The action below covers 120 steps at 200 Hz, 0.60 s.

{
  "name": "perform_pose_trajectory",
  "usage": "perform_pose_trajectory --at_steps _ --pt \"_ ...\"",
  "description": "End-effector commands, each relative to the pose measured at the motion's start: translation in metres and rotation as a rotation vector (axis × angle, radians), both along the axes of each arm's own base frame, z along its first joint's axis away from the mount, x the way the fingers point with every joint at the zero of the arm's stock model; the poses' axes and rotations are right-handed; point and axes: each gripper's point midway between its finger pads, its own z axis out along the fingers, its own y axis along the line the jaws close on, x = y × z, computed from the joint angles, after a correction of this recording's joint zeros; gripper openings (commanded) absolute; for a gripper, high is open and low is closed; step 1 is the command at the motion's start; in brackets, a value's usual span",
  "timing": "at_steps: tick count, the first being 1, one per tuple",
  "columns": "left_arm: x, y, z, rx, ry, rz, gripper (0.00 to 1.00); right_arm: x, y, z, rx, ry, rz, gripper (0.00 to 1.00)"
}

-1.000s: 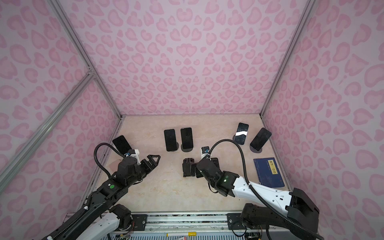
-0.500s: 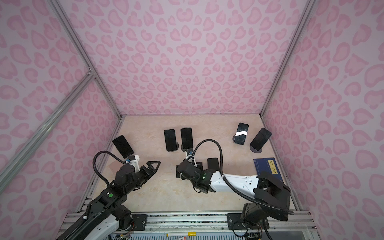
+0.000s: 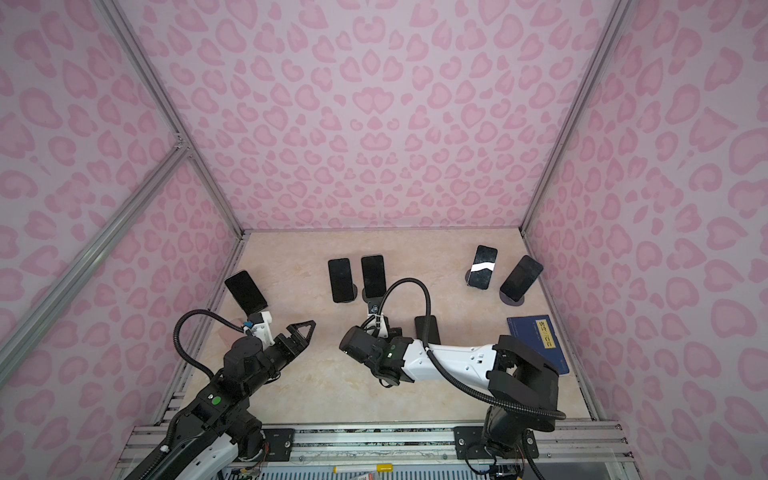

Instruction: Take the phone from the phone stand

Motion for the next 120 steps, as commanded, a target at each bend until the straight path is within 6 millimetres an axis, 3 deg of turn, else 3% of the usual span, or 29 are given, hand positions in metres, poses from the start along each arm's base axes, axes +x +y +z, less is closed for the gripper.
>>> perform_pose_trajectory --at_steps 1,51,73,120 --pt "0.006 0.0 0.003 0.003 -0.021 0.012 0.98 0.003 -0.01 -0.001 -0.026 -0.025 -0.033 0.98" --pt "0.008 -0.008 -0.003 0.016 0.018 -0.024 0.97 0.012 -0.008 -0.009 -0.032 -0.016 -0.03 0.99" --pt "0.009 -0.009 -0.003 0.014 0.018 -0.024 0.98 0.019 -0.006 -0.021 -0.014 0.023 -0.023 0.99" --pt "0.009 -0.008 -0.005 0.016 0.02 -0.022 0.97 0.025 -0.003 -0.043 -0.019 0.078 0.001 0.75"
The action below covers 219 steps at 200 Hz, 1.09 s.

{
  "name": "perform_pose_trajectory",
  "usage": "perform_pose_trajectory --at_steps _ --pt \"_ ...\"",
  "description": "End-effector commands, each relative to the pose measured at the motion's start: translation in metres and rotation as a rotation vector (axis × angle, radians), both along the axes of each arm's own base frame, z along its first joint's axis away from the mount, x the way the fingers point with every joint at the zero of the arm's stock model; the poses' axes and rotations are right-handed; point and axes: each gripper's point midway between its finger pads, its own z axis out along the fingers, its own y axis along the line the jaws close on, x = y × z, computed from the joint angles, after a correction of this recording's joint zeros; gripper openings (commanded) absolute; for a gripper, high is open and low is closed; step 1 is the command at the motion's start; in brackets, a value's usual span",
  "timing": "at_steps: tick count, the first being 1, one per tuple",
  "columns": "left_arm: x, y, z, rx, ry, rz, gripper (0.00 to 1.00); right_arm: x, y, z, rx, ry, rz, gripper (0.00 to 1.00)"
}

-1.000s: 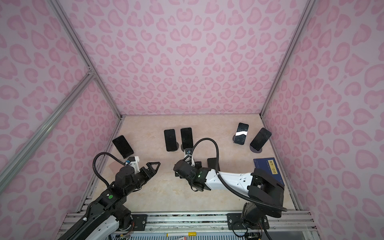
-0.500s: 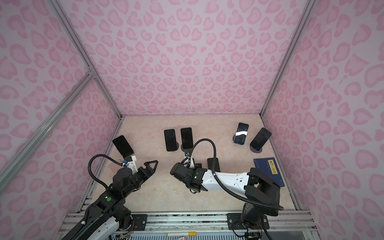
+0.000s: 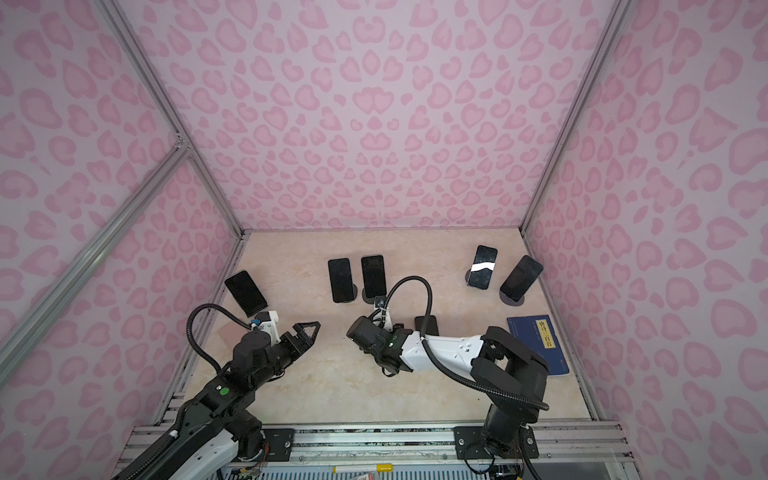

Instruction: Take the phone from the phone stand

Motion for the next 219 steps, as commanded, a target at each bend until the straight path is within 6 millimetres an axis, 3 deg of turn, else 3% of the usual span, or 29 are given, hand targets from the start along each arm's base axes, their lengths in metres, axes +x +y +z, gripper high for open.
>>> perform_pose_trajectory --at_steps 1,53,86,106,127,147,178,219 --pt "0.004 -0.002 0.011 -0.013 -0.043 -0.002 0.97 -0.001 0.009 -0.008 0.002 0.017 0.039 0.74" --pt "0.005 -0.002 0.015 -0.018 -0.054 -0.001 0.97 -0.007 -0.004 -0.003 -0.043 -0.016 0.032 0.66" --pt "0.006 -0.004 0.016 -0.021 -0.053 -0.007 0.97 -0.009 -0.027 0.028 -0.082 -0.082 0.028 0.65" --pt "0.007 -0.006 0.018 -0.027 -0.053 -0.015 0.97 -0.002 -0.053 0.046 -0.125 -0.135 0.002 0.65" --pt "0.01 -0.01 0.016 -0.04 -0.041 -0.018 0.97 0.018 -0.086 0.058 -0.156 -0.195 -0.04 0.64" --pt "0.012 -0.02 0.02 -0.065 -0.031 -0.058 0.97 0.052 -0.112 0.071 -0.148 -0.193 -0.072 0.63" --pt "0.01 -0.037 0.014 -0.082 0.015 -0.139 0.97 0.108 -0.124 0.08 -0.133 -0.208 -0.059 0.63" --pt "0.006 -0.047 0.006 -0.115 0.083 -0.182 0.97 0.182 -0.131 0.063 -0.113 -0.143 -0.073 0.64"
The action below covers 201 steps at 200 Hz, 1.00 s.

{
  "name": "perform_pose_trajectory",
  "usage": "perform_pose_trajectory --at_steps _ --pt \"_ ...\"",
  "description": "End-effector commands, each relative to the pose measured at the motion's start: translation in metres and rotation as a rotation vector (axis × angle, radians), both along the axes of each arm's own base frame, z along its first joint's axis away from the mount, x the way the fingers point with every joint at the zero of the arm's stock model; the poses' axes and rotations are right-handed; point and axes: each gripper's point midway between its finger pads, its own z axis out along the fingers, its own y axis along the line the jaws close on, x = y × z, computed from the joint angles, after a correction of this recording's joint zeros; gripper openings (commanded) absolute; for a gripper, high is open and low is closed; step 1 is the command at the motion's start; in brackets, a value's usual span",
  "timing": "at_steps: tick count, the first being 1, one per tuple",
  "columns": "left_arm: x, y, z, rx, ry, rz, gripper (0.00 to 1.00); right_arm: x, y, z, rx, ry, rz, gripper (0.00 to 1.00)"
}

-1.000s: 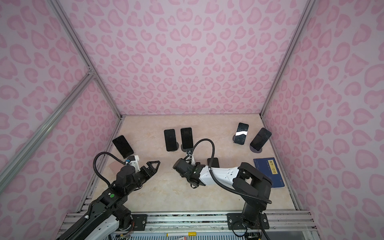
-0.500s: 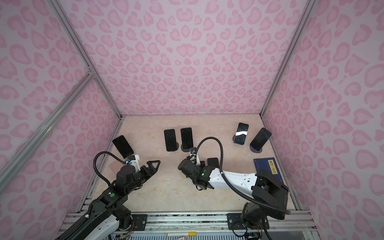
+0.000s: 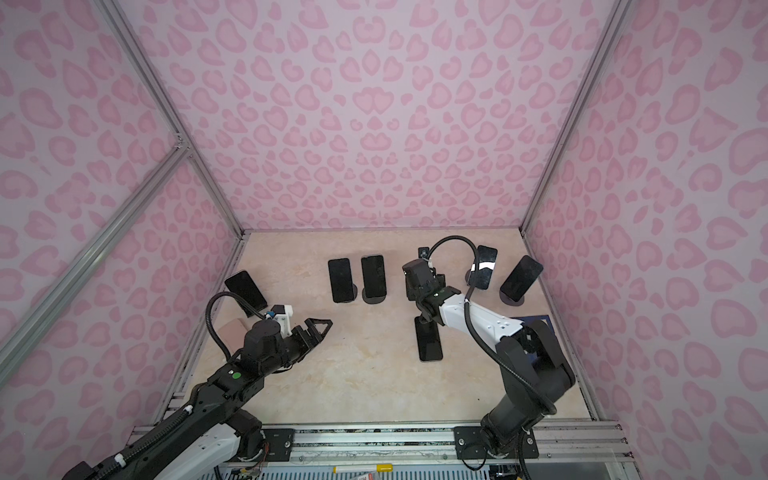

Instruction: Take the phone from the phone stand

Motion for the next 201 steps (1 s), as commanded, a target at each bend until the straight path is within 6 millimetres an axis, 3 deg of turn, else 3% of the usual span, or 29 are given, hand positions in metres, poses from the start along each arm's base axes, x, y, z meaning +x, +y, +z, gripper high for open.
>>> perform_pose_trajectory --at_steps 1,41,71,92,98,99,103,129,153,156,201 --pt "0.0 -0.012 0.013 -0.057 -0.007 -0.05 0.97 0.037 0.008 -0.001 0.045 -0.002 0.056 0.64" --pt "-0.002 -0.013 0.016 -0.061 -0.003 -0.055 0.97 0.1 0.021 -0.017 0.127 0.073 0.069 0.64" --pt "-0.001 -0.011 0.019 -0.064 -0.01 -0.042 0.97 0.128 0.026 -0.046 0.097 0.162 0.062 0.64" --pt "-0.001 -0.011 0.019 -0.065 -0.005 -0.036 0.97 0.138 0.024 -0.063 0.062 0.209 0.05 0.65" --pt "0.0 -0.011 0.019 -0.065 -0.002 -0.034 0.97 0.139 0.024 -0.06 0.056 0.212 0.054 0.65" --pt "0.0 -0.011 0.019 -0.065 -0.001 -0.034 0.97 0.139 0.024 -0.069 0.05 0.23 0.055 0.66" --pt "0.0 -0.011 0.019 -0.065 -0.001 -0.033 0.97 0.139 0.023 -0.074 0.046 0.242 0.054 0.66" --pt "0.001 -0.012 0.022 -0.067 -0.001 -0.036 0.97 0.135 0.025 -0.092 0.07 0.308 0.076 0.75" --pt "0.001 -0.012 0.027 -0.07 -0.014 -0.042 0.97 0.132 0.026 -0.071 0.09 0.271 0.093 0.83" --pt "0.0 -0.012 0.028 -0.069 -0.016 -0.042 0.97 0.132 0.027 -0.054 0.1 0.243 0.097 0.84" --pt "-0.002 -0.008 0.042 -0.066 -0.072 -0.041 0.97 0.129 0.014 0.012 0.1 0.148 0.069 0.91"
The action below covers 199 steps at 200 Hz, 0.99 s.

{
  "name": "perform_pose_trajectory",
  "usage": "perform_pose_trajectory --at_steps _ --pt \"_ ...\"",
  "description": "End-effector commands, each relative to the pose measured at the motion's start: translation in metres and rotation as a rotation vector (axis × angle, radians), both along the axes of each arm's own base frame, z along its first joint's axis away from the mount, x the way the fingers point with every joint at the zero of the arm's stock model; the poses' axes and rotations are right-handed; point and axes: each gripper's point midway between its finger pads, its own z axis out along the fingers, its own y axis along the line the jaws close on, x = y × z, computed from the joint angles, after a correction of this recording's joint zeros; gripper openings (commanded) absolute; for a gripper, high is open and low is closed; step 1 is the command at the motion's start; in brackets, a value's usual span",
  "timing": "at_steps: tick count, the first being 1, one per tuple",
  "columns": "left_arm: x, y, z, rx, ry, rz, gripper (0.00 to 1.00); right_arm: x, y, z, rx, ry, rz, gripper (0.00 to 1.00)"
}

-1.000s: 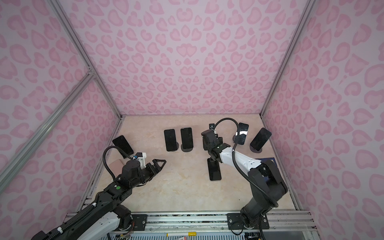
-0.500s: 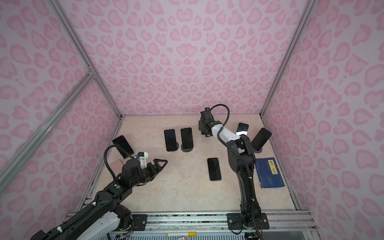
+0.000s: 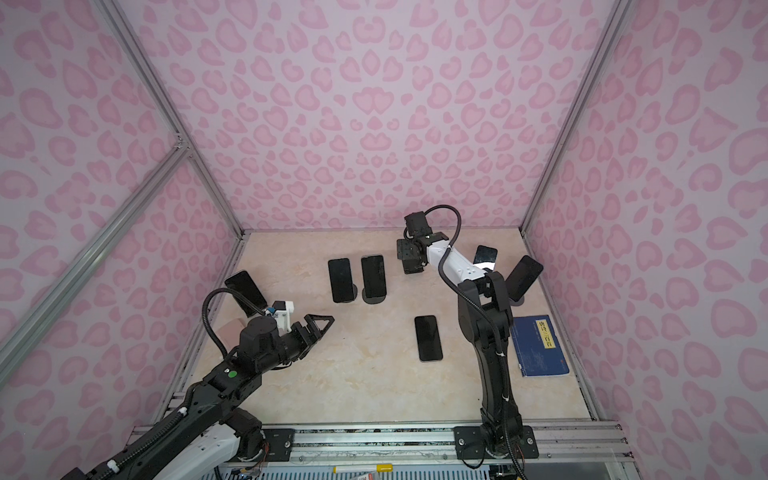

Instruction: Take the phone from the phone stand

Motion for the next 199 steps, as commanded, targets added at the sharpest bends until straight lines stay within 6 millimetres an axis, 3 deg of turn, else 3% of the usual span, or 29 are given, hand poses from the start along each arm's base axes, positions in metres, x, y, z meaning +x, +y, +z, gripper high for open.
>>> perform_pose_trajectory --at_steps 1,42,57,63,101,128,148,158,174,199 --pt "0.001 0.002 0.013 0.009 -0.053 0.003 0.97 -0.006 -0.009 0.02 -0.014 -0.018 -0.02 0.91" --pt "0.016 0.011 0.065 0.063 -0.229 0.046 0.97 -0.043 -0.013 0.055 0.081 -0.098 -0.016 0.92" --pt "0.019 0.011 0.08 0.071 -0.265 0.047 0.97 -0.059 -0.008 0.06 0.158 -0.117 0.007 0.92" --pt "0.02 0.011 0.085 0.073 -0.275 0.044 0.97 -0.072 -0.007 0.049 0.178 -0.1 0.016 0.92" --pt "0.024 0.009 0.095 0.085 -0.3 0.038 0.97 -0.124 -0.012 0.048 0.244 -0.15 -0.015 0.91" --pt "0.03 0.013 0.103 0.113 -0.33 0.064 0.97 -0.145 -0.02 0.051 0.321 -0.218 -0.03 0.9" --pt "0.032 0.017 0.107 0.128 -0.343 0.088 0.97 -0.16 -0.035 0.057 0.313 -0.266 -0.065 0.93" --pt "0.034 0.018 0.105 0.123 -0.334 0.099 0.97 -0.167 -0.054 0.059 0.29 -0.293 -0.147 0.98" --pt "0.036 0.016 0.103 0.111 -0.316 0.103 0.97 -0.179 -0.078 0.065 0.285 -0.335 -0.228 0.99" --pt "0.037 0.011 0.093 0.113 -0.274 0.084 0.97 -0.194 -0.1 0.066 0.369 -0.401 -0.286 0.99"
